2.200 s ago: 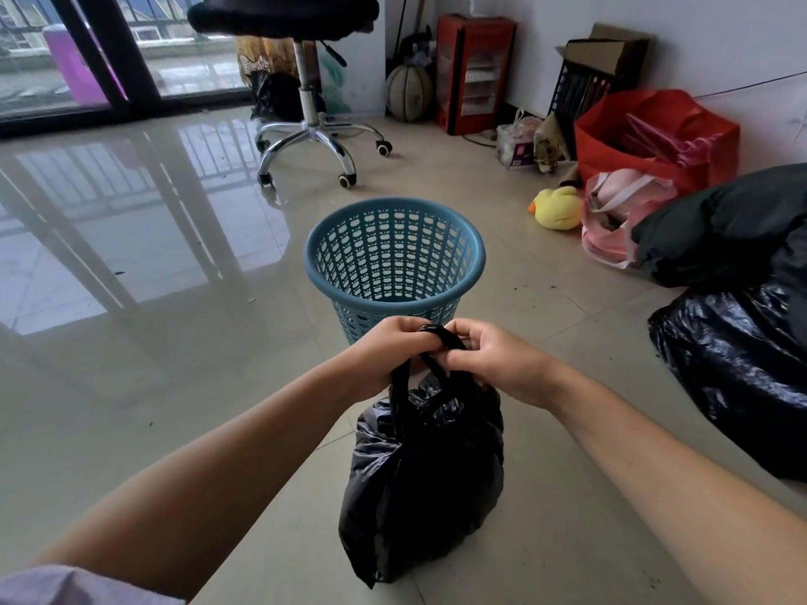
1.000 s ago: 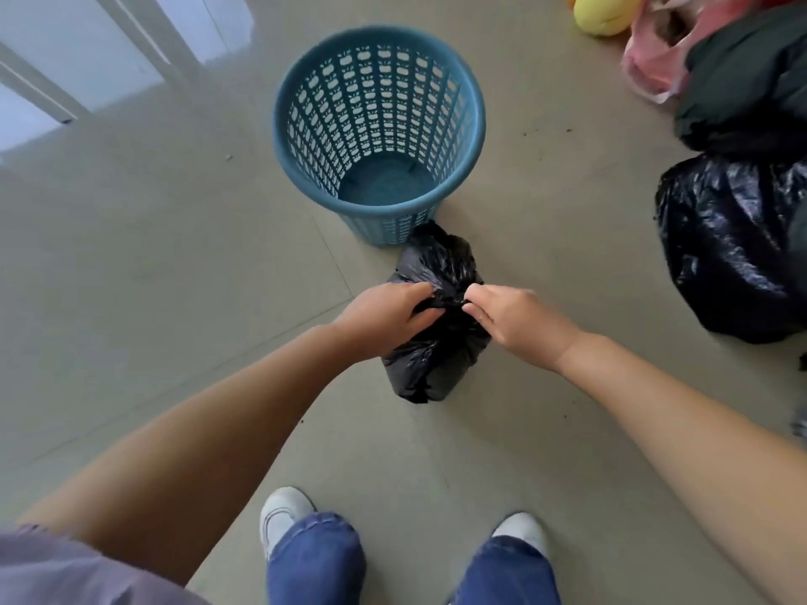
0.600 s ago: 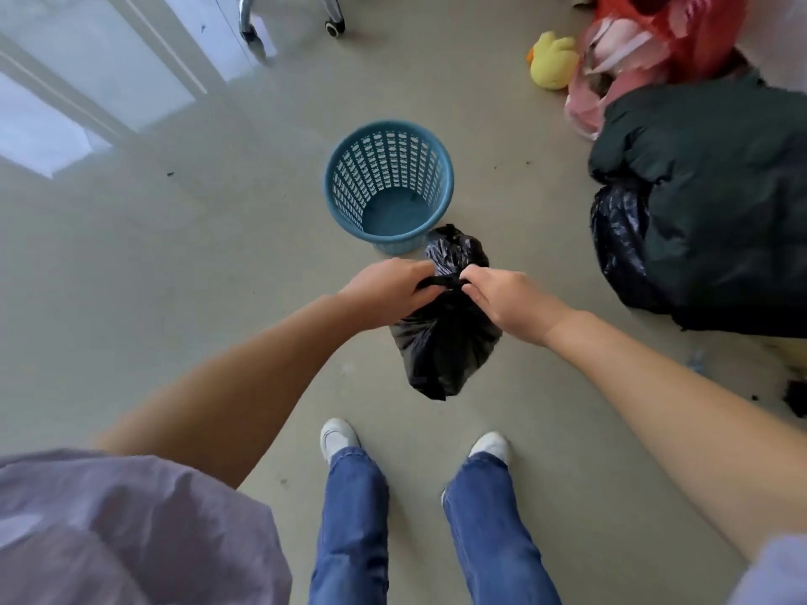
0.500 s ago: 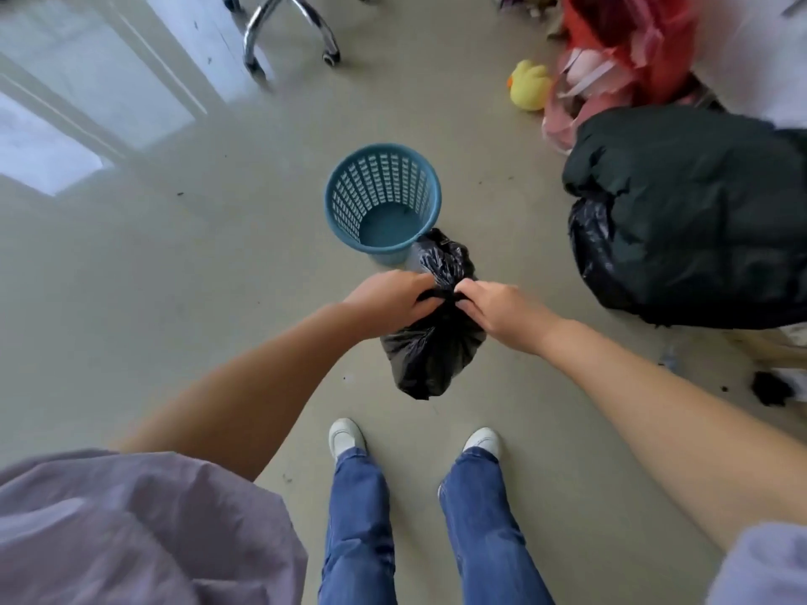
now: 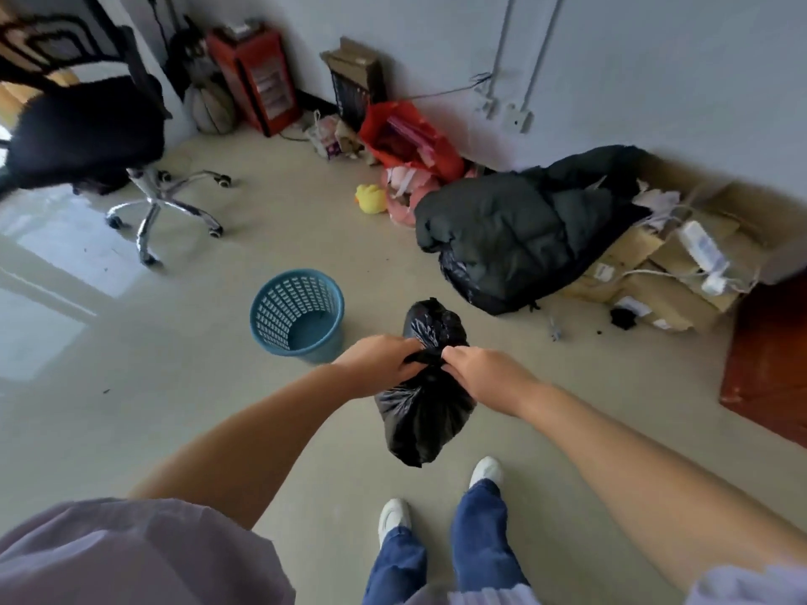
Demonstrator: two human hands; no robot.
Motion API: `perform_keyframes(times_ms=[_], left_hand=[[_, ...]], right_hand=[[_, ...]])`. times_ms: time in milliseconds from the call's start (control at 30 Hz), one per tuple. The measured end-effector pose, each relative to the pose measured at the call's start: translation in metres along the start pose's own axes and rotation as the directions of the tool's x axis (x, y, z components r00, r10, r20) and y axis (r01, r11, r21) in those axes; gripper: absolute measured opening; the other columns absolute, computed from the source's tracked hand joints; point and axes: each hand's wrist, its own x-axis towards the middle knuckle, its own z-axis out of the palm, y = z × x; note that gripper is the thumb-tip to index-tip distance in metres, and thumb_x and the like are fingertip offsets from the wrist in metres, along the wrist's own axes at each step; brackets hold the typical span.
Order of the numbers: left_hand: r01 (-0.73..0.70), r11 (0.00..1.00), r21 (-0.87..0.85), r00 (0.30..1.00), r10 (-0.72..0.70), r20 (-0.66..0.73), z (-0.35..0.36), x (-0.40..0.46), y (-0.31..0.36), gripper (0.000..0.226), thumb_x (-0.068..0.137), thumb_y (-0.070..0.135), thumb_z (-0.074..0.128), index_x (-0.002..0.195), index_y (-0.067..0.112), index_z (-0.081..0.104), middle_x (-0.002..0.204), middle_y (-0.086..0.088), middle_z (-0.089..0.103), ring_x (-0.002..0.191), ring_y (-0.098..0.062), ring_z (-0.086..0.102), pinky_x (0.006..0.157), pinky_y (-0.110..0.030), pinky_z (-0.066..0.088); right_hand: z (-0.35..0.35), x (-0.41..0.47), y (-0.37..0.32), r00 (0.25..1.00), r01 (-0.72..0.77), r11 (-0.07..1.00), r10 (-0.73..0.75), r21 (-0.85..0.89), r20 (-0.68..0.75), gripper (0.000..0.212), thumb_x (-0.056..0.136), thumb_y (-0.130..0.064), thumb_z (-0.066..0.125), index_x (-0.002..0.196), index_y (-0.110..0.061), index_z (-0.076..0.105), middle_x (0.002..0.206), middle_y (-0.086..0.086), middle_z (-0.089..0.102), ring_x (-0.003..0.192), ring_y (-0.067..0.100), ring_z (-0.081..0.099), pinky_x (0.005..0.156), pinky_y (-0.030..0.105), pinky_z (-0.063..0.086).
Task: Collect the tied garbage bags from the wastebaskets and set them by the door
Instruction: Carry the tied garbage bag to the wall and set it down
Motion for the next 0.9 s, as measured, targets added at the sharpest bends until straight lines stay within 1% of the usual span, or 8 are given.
perform_keyframes(times_ms=[133,267,333,400,500,633,733,900], left_hand=[[-0.17,0.984,0.057,0.982,0.165,0.092,0.01,0.016,0.066,0.028,0.097,0.036,0.042,0.1,0.012,0.055,0.096,-0.01,0.063,0.087,-0.028,0.059,0.07,-0.035,0.044],[-0.371,0.925,0.077,0.914,0.35,0.204,0.027,0.041,0.158,0.028,0.096,0.035,0.044,0.106,0.014,0.059,0.099,-0.007,0.064,0.09,-0.026,0.061,0.078,-0.04,0.051],[-0.489,0.868,0.088,0.853,0.455,0.255,0.04,0.054,0.208,0.026,0.095,0.032,0.045,0.105,0.013,0.059,0.097,-0.008,0.064,0.088,-0.027,0.06,0.078,-0.041,0.051],[-0.593,0.794,0.135,0.784,0.53,0.325,0.059,0.064,0.27,0.023,0.096,0.031,0.045,0.102,0.012,0.058,0.091,-0.008,0.063,0.084,-0.027,0.059,0.073,-0.039,0.049],[-0.706,0.681,0.193,0.688,0.595,0.416,0.1,0.077,0.364,0.025,0.096,0.035,0.043,0.1,0.014,0.057,0.087,-0.005,0.061,0.08,-0.026,0.058,0.071,-0.039,0.048],[-0.818,0.54,0.199,0.558,0.659,0.503,0.168,0.075,0.497,0.032,0.096,0.039,0.041,0.106,0.013,0.057,0.097,-0.007,0.066,0.086,-0.027,0.06,0.075,-0.04,0.049],[-0.891,0.418,0.175,0.437,0.691,0.576,0.211,0.062,0.592,0.033,0.096,0.039,0.041,0.106,0.012,0.056,0.096,-0.008,0.065,0.086,-0.026,0.059,0.075,-0.039,0.047],[-0.967,0.229,0.111,0.246,0.731,0.637,0.257,0.042,0.73,0.019,0.098,0.034,0.041,0.085,0.021,0.044,0.078,0.002,0.05,0.074,-0.02,0.047,0.065,-0.03,0.032]], right_hand=[[0.002,-0.083,0.019,0.98,-0.161,0.986,0.165,0.043,-0.113,0.027,0.102,-0.028,0.033,0.097,-0.006,0.048,0.099,0.014,0.061,0.087,0.037,0.059,0.066,0.038,0.038],[0.007,-0.181,0.048,0.911,-0.336,0.936,0.351,0.108,-0.215,0.027,0.101,-0.026,0.035,0.101,-0.004,0.051,0.095,0.014,0.062,0.082,0.033,0.06,0.066,0.037,0.041],[0.013,-0.228,0.063,0.863,-0.422,0.898,0.44,0.126,-0.248,0.028,0.102,-0.027,0.035,0.103,-0.004,0.051,0.088,0.011,0.06,0.076,0.029,0.059,0.063,0.035,0.041],[0.021,-0.285,0.081,0.802,-0.516,0.843,0.538,0.154,-0.259,0.027,0.102,-0.027,0.034,0.098,-0.005,0.048,0.078,0.006,0.051,0.068,0.025,0.052,0.059,0.031,0.035],[0.041,-0.373,0.109,0.707,-0.614,0.757,0.653,0.224,-0.271,0.022,0.102,-0.027,0.033,0.085,-0.013,0.035,0.068,-0.002,0.037,0.063,0.024,0.045,0.058,0.032,0.032],[0.072,-0.5,0.141,0.552,-0.724,0.607,0.795,0.327,-0.252,0.022,0.102,-0.028,0.031,0.084,-0.015,0.03,0.073,0.002,0.042,0.063,0.025,0.045,0.059,0.033,0.032],[0.09,-0.589,0.155,0.442,-0.788,0.493,0.87,0.368,-0.217,0.022,0.102,-0.028,0.028,0.084,-0.016,0.03,0.076,0.001,0.042,0.064,0.023,0.043,0.06,0.034,0.031],[0.101,-0.709,0.181,0.289,-0.826,0.334,0.942,0.455,-0.168,0.022,0.102,-0.026,0.027,0.084,-0.014,0.032,0.069,-0.003,0.036,0.067,0.02,0.041,0.062,0.032,0.03]])
